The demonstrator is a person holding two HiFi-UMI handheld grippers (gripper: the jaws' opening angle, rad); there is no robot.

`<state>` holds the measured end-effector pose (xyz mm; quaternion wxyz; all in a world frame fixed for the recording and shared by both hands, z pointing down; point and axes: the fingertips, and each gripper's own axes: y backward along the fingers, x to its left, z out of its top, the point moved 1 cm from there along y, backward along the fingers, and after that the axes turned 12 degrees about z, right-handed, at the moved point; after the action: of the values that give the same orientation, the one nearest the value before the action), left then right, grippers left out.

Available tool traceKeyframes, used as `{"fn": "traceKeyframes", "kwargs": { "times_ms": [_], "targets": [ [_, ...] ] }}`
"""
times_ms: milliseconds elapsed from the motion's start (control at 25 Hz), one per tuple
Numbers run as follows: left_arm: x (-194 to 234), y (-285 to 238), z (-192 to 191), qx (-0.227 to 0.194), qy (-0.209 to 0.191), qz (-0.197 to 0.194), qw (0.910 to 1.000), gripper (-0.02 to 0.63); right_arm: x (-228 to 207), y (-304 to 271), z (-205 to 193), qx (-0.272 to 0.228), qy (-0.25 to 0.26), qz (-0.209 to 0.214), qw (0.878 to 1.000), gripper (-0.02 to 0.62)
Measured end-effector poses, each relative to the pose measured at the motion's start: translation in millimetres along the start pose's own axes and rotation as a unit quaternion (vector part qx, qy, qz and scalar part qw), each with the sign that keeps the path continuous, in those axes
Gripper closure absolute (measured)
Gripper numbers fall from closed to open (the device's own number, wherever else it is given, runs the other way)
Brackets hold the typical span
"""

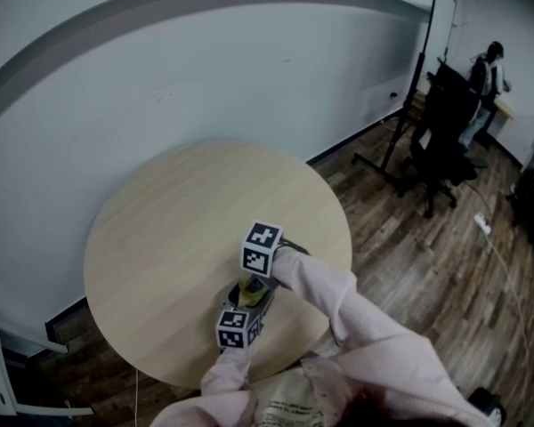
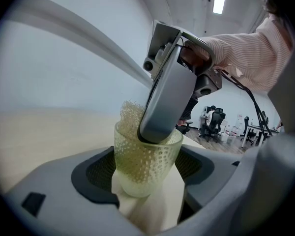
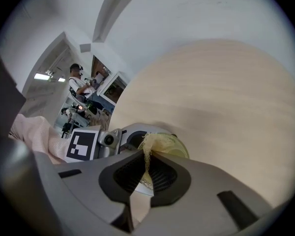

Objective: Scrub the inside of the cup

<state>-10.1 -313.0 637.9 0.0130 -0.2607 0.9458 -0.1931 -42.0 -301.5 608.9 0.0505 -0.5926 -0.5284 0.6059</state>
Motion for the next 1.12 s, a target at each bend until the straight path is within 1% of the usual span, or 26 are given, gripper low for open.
{"fn": "traceKeyframes", "kwargs": {
  "times_ms": [200, 280, 760, 880, 1120],
  "targets": [
    [-0.6, 0.4, 0.4, -0.001, 0.000, -0.001, 1.0000, 0.230, -0.2, 4.4, 6.8, -0.052, -0.054, 0.022, 0.997, 0.568],
    [-1.2, -0.5, 0.3, -0.001, 0.000, -0.001, 1.0000, 0.230, -1.2, 7.1, 8.4, -0.068, -0.068, 0.027, 0.995, 0.568],
    [-0.5, -0.6, -0.8, -0.001, 0.000, 0.000, 1.0000, 0.230, -3.1, 8.5, 9.3, -0.086, -0.081, 0.022, 0.993, 0.568],
    [-1.8, -0.3, -0.9, -0.001, 0.000, 0.000, 1.0000, 0.230, -2.8, 9.3, 7.6, -0.081, -0.066, 0.016, 0.994, 0.568],
    [-2.0, -1.6, -2.3, -0.002, 0.000, -0.001, 1.0000, 0.230, -1.9, 11.0, 6.0, -0.037, 0.006, -0.023, 0.999, 0.568]
  ]
}}
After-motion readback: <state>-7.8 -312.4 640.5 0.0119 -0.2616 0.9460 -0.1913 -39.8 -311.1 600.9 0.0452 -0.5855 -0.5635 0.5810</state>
